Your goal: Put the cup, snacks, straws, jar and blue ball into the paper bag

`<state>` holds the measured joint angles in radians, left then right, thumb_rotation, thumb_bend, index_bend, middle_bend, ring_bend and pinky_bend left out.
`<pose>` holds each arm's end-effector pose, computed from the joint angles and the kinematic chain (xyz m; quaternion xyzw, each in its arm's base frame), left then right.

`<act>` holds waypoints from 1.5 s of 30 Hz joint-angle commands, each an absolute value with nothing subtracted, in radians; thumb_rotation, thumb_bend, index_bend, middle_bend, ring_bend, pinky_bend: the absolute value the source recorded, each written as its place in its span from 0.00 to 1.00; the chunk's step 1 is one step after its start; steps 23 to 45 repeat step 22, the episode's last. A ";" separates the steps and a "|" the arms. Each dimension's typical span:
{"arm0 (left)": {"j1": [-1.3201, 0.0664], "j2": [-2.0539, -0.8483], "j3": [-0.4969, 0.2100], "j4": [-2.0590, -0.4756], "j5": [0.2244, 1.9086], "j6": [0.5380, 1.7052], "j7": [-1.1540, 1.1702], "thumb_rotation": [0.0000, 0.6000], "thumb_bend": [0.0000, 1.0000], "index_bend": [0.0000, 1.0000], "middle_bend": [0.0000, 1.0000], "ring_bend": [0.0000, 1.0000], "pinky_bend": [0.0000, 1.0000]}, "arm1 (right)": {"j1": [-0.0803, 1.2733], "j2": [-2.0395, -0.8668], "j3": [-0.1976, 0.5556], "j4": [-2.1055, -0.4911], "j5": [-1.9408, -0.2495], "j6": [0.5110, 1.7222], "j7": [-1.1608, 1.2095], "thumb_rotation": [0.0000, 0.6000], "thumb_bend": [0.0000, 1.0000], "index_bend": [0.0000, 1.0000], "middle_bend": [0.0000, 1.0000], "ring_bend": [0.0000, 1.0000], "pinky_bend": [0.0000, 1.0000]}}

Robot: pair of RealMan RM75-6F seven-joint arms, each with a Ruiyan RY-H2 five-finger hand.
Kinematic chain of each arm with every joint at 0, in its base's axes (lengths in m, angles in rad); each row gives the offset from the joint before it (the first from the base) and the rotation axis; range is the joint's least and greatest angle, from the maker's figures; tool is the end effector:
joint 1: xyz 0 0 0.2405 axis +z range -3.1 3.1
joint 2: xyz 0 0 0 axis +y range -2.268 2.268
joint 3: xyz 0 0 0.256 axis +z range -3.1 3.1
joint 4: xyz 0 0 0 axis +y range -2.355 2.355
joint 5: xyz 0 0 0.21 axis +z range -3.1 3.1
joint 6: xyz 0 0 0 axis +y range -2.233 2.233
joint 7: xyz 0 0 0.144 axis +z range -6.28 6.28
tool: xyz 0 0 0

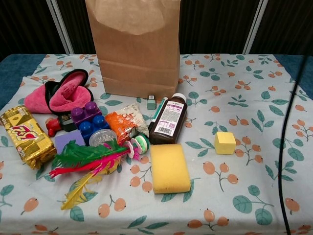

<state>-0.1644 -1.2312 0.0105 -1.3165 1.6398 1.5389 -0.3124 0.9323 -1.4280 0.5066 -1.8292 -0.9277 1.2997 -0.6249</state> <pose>-0.3258 0.1974 0.1410 -0.6270 -0.3799 -0.4611 0.4999 0.0040 -0.3704 0.1063 0.6104 -0.2887 0.5630 0.4765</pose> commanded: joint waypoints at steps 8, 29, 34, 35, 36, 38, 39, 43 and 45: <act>-0.160 -1.233 0.041 -1.362 1.692 1.551 -0.257 1.00 0.11 0.09 0.11 0.06 0.22 | 0.316 -1.071 -0.125 -1.809 -1.525 1.621 -0.381 1.00 0.00 0.02 0.10 0.00 0.00; -0.142 -1.244 0.074 -1.370 1.713 1.548 -0.220 1.00 0.11 0.09 0.11 0.06 0.22 | 0.116 -1.266 -0.107 -1.278 -1.510 1.677 0.025 1.00 0.00 0.02 0.08 0.00 0.00; -0.142 -1.244 0.074 -1.370 1.713 1.548 -0.220 1.00 0.11 0.09 0.11 0.06 0.22 | 0.116 -1.266 -0.107 -1.278 -1.510 1.677 0.025 1.00 0.00 0.02 0.08 0.00 0.00; -0.142 -1.244 0.074 -1.370 1.713 1.548 -0.220 1.00 0.11 0.09 0.11 0.06 0.22 | 0.116 -1.266 -0.107 -1.278 -1.510 1.677 0.025 1.00 0.00 0.02 0.08 0.00 0.00; -0.142 -1.244 0.074 -1.370 1.713 1.548 -0.220 1.00 0.11 0.09 0.11 0.06 0.22 | 0.116 -1.266 -0.107 -1.278 -1.510 1.677 0.025 1.00 0.00 0.02 0.08 0.00 0.00; -0.142 -1.244 0.074 -1.370 1.713 1.548 -0.220 1.00 0.11 0.09 0.11 0.06 0.22 | 0.116 -1.266 -0.107 -1.278 -1.510 1.677 0.025 1.00 0.00 0.02 0.08 0.00 0.00; -0.142 -1.244 0.074 -1.370 1.713 1.548 -0.220 1.00 0.11 0.09 0.11 0.06 0.22 | 0.116 -1.266 -0.107 -1.278 -1.510 1.677 0.025 1.00 0.00 0.02 0.08 0.00 0.00; -0.142 -1.244 0.074 -1.370 1.713 1.548 -0.220 1.00 0.11 0.09 0.11 0.06 0.22 | 0.116 -1.266 -0.107 -1.278 -1.510 1.677 0.025 1.00 0.00 0.02 0.08 0.00 0.00; -0.142 -1.244 0.074 -1.370 1.713 1.548 -0.220 1.00 0.11 0.09 0.11 0.06 0.22 | 0.116 -1.266 -0.107 -1.278 -1.510 1.677 0.025 1.00 0.00 0.02 0.08 0.00 0.00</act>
